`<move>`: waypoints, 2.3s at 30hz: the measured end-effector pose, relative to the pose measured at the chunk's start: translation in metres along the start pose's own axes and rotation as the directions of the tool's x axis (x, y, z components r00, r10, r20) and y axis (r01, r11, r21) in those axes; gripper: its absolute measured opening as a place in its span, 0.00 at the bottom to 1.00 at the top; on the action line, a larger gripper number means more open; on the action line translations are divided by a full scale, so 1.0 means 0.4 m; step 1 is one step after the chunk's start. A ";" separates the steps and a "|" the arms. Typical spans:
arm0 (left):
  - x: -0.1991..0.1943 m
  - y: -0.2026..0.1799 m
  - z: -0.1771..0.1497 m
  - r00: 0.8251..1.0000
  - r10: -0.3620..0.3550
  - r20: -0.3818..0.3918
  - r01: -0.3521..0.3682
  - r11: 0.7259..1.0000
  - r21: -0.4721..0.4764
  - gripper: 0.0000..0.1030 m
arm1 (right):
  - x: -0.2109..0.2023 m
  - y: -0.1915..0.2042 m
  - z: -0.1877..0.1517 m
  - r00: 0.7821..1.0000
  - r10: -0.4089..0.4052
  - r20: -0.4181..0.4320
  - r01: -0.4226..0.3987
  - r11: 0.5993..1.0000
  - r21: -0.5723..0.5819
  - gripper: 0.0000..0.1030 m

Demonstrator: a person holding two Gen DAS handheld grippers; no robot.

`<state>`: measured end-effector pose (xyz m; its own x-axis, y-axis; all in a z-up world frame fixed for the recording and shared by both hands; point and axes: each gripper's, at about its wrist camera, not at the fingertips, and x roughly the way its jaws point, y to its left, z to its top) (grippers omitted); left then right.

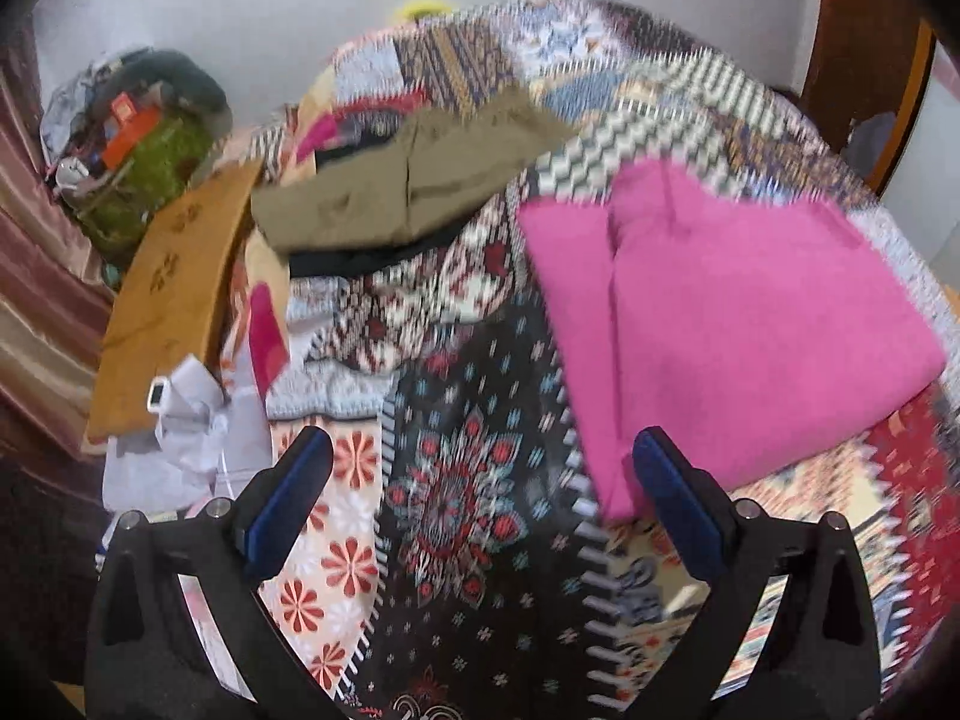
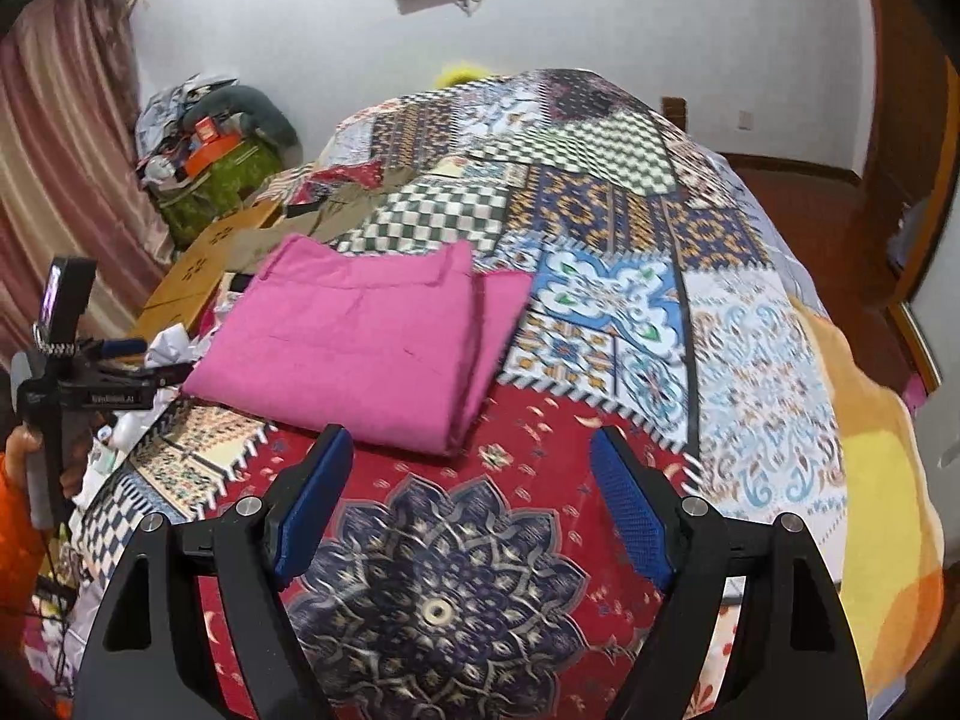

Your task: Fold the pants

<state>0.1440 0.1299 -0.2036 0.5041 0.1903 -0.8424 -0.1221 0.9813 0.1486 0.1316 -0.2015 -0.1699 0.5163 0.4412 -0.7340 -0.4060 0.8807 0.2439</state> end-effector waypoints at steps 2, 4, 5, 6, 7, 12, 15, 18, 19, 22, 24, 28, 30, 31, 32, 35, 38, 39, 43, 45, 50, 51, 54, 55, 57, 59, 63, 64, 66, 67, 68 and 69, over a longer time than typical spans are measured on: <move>-0.027 -0.011 0.031 0.999 -0.027 0.043 0.027 1.000 0.000 0.99 | 0.008 0.015 0.020 1.000 0.007 0.004 -0.007 0.999 -0.032 0.76; -0.042 -0.026 0.060 0.996 -0.051 0.076 0.050 0.999 0.006 0.99 | 0.022 0.031 0.038 1.000 0.013 0.003 -0.013 0.998 -0.062 0.76; -0.047 -0.037 0.078 0.993 -0.065 0.094 0.064 0.998 0.012 0.99 | 0.033 0.040 0.051 1.000 0.020 0.002 -0.020 0.997 -0.079 0.76; -0.050 -0.044 0.088 0.992 -0.073 0.103 0.072 0.997 0.016 0.99 | 0.045 0.049 0.063 1.000 0.028 -0.001 -0.028 0.995 -0.095 0.76; -0.052 -0.057 0.104 0.990 -0.087 0.114 0.085 0.996 0.023 0.99 | 0.051 0.053 0.069 0.999 0.034 -0.002 -0.034 0.994 -0.102 0.76; -0.031 -0.101 0.157 0.980 -0.154 0.129 0.149 0.988 0.043 0.95 | 0.109 0.083 0.122 0.997 0.078 -0.013 -0.079 0.986 -0.148 0.76; 0.004 -0.129 0.176 0.978 -0.184 0.101 0.178 0.982 0.066 0.62 | 0.147 0.090 0.148 0.993 0.118 -0.029 -0.122 0.979 -0.166 0.76; 0.050 -0.155 0.181 0.974 -0.220 0.044 0.216 0.973 0.075 0.32 | 0.192 0.092 0.165 0.987 0.145 -0.071 -0.156 0.971 -0.180 0.57; 0.068 -0.164 0.180 0.972 -0.235 0.021 0.233 0.969 0.078 0.28 | 0.200 0.094 0.166 0.985 0.150 -0.085 -0.164 0.969 -0.186 0.47; 0.093 -0.180 0.163 0.973 -0.232 0.010 0.230 0.968 0.096 0.26 | 0.238 0.104 0.161 0.979 0.153 -0.131 -0.179 0.960 -0.214 0.42; 0.110 -0.183 0.148 0.972 -0.234 0.003 0.232 0.967 0.105 0.27 | 0.257 0.109 0.151 0.976 0.144 -0.162 -0.179 0.957 -0.230 0.42; 0.100 -0.175 0.117 0.969 -0.244 0.032 0.237 0.961 0.139 0.27 | 0.257 0.108 0.134 0.972 0.146 -0.184 -0.189 0.951 -0.244 0.42; 0.088 -0.174 0.101 0.973 -0.226 0.041 0.216 0.963 0.163 0.28 | 0.247 0.103 0.129 0.972 0.149 -0.184 -0.192 0.951 -0.241 0.42; 0.082 -0.174 0.087 0.978 -0.204 0.046 0.193 0.965 0.178 0.29 | 0.240 0.101 0.122 0.971 0.152 -0.183 -0.194 0.952 -0.239 0.42; 0.078 -0.171 0.081 0.980 -0.195 0.048 0.183 0.966 0.181 0.33 | 0.234 0.099 0.116 0.971 0.152 -0.183 -0.194 0.952 -0.238 0.42; 0.068 -0.143 0.056 0.979 -0.197 0.048 0.188 0.970 0.155 0.38 | 0.207 0.091 0.092 0.977 0.129 -0.172 -0.168 0.956 -0.240 0.42; 0.060 -0.111 0.040 0.977 -0.207 0.041 0.202 0.973 0.108 0.42 | 0.182 0.063 0.075 0.980 0.114 -0.164 -0.147 0.968 -0.205 0.42; 0.057 -0.105 0.034 0.977 -0.208 0.041 0.203 0.974 0.100 0.43 | 0.177 0.053 0.073 0.980 0.112 -0.162 -0.143 0.971 -0.193 0.42; 0.054 -0.095 0.012 0.984 -0.173 0.036 0.169 0.981 0.094 0.45 | 0.151 0.011 0.054 0.983 0.099 -0.158 -0.121 0.983 -0.138 0.42; 0.056 -0.088 0.004 0.987 -0.160 0.026 0.157 0.983 0.092 0.45 | 0.143 -0.001 0.046 0.984 0.085 -0.155 -0.105 0.987 -0.125 0.42; 0.070 -0.049 -0.008 0.993 -0.118 -0.011 0.119 0.991 0.061 0.45 | 0.123 -0.015 0.037 0.988 0.029 -0.149 -0.050 0.990 -0.134 0.42; 0.070 -0.037 -0.007 0.994 -0.110 -0.014 0.111 0.993 0.046 0.45 | 0.119 -0.021 0.035 0.989 0.025 -0.149 -0.044 0.991 -0.126 0.42; 0.060 -0.007 0.003 0.996 -0.090 0.001 0.090 0.996 0.013 0.45 | 0.107 -0.040 0.033 0.989 0.020 -0.149 -0.034 0.995 -0.093 0.45; 0.055 0.001 0.007 0.996 -0.087 0.009 0.087 0.996 0.003 0.46 | 0.100 -0.044 0.035 0.989 0.016 -0.145 -0.028 0.996 -0.084 0.48; 0.044 0.017 0.022 0.995 -0.093 0.029 0.094 0.995 -0.023 0.54 | 0.086 -0.049 0.041 0.991 0.006 -0.131 -0.016 0.997 -0.077 0.52; 0.031 0.026 0.041 0.992 -0.110 0.056 0.112 0.992 -0.049 0.65 | 0.073 -0.049 0.056 0.994 0.001 -0.109 -0.008 0.998 -0.069 0.57; 0.027 0.017 0.082 0.985 -0.150 0.086 0.156 0.986 -0.061 0.77 | 0.072 -0.038 0.085 0.998 0.014 -0.068 -0.018 0.998 -0.055 0.71; 0.036 0.011 0.094 0.981 -0.177 0.080 0.182 0.981 -0.066 0.78 | 0.075 -0.034 0.088 0.998 0.015 -0.062 -0.018 0.998 -0.053 0.73; 0.055 0.000 0.108 0.975 -0.212 0.059 0.216 0.973 -0.078 0.79 | 0.097 -0.028 0.100 0.998 0.026 -0.065 -0.029 0.999 -0.045 0.73; 0.071 -0.007 0.116 0.973 -0.228 0.044 0.231 0.969 -0.085 0.79 | 0.106 -0.025 0.103 0.997 0.035 -0.071 -0.038 0.998 -0.041 0.73; 0.082 -0.013 0.122 0.971 -0.237 0.031 0.239 0.967 -0.088 0.79 | 0.125 -0.024 0.106 0.995 0.047 -0.085 -0.050 0.998 -0.031 0.73; 0.102 -0.021 0.129 0.969 -0.245 0.009 0.245 0.965 -0.089 0.79 | 0.139 -0.025 0.108 0.994 0.052 -0.095 -0.055 0.998 -0.025 0.73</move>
<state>0.2097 0.1309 -0.2124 0.5262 -0.0557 -0.8485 -0.0707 0.9915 -0.1090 0.1968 -0.1783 -0.1858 0.4201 0.4684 -0.7773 -0.4527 0.8505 0.2678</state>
